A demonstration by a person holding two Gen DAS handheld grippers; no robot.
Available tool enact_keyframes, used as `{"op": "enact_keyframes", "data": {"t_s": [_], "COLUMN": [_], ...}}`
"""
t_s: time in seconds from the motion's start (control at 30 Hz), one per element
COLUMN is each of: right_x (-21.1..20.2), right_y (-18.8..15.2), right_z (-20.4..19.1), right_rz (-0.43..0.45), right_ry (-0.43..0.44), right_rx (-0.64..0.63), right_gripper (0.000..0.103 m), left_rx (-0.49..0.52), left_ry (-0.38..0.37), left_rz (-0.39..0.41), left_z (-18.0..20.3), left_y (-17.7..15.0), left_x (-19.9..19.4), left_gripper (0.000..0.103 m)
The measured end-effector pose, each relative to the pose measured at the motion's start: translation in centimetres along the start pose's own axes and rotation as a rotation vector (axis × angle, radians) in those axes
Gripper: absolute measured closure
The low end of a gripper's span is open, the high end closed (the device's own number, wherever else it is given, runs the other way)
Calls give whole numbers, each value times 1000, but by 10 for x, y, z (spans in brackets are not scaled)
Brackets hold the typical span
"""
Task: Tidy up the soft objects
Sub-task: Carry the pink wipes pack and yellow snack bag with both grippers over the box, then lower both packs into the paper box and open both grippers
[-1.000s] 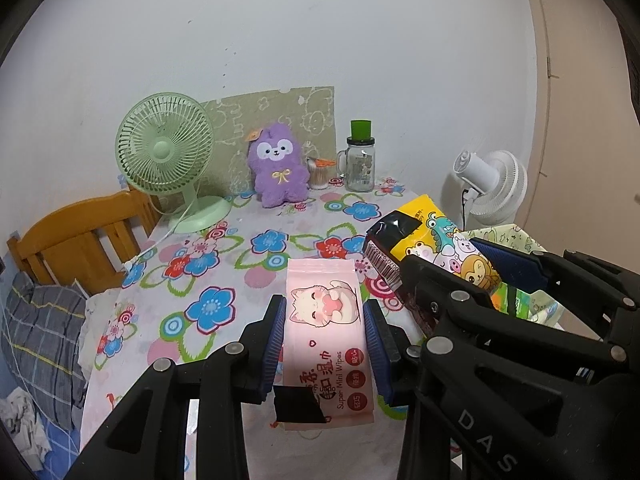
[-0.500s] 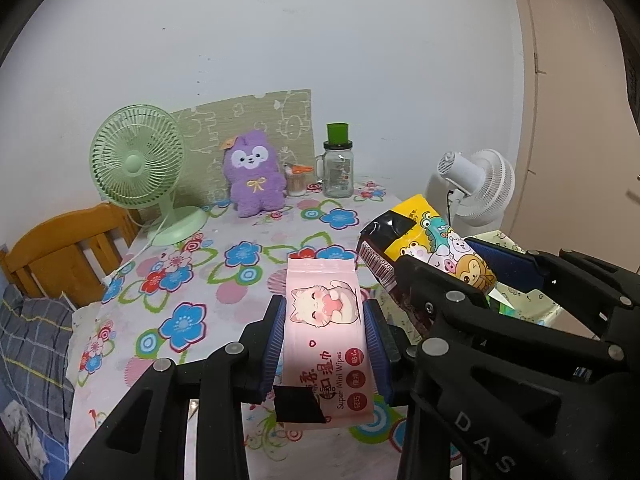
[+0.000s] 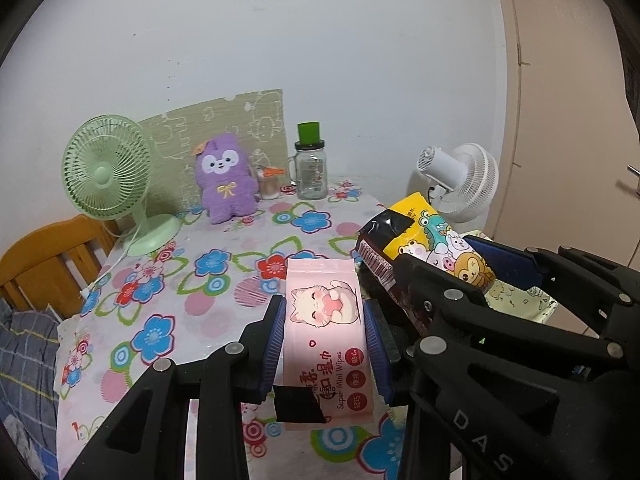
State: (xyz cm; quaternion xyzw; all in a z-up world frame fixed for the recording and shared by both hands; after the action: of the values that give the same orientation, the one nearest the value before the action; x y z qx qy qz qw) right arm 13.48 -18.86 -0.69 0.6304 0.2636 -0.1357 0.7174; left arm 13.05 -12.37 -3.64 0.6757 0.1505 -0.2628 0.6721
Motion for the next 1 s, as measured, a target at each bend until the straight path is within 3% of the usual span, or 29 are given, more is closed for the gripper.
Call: {"op": "enact_keyframes", "data": {"t_s": [1.0], "right_x": [11], "right_y": [-18], "right_z": [84], "right_rz": [-25], "right_ry": [-118], "right_rx": [91], "right_gripper": [56], "left_rx": [97], "left_ry": [-107], "left_rz": [-28], "left_z": [77], "left_y": [6], "left_x": [37], "left_gripper": [63]}}
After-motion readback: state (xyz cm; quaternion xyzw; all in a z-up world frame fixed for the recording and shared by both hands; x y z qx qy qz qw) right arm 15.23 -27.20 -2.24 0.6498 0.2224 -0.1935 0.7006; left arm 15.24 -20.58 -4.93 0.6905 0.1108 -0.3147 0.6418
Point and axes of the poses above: each gripper's, at about its wrist camera, not at the fingertips, and x roughly the way its jaws point, z to its right, y to its top, the point moved 5 cm from there along x, roughly the way its jaws point, and after that the axes turned 7 degrees about -x, right-handed, at the moved point
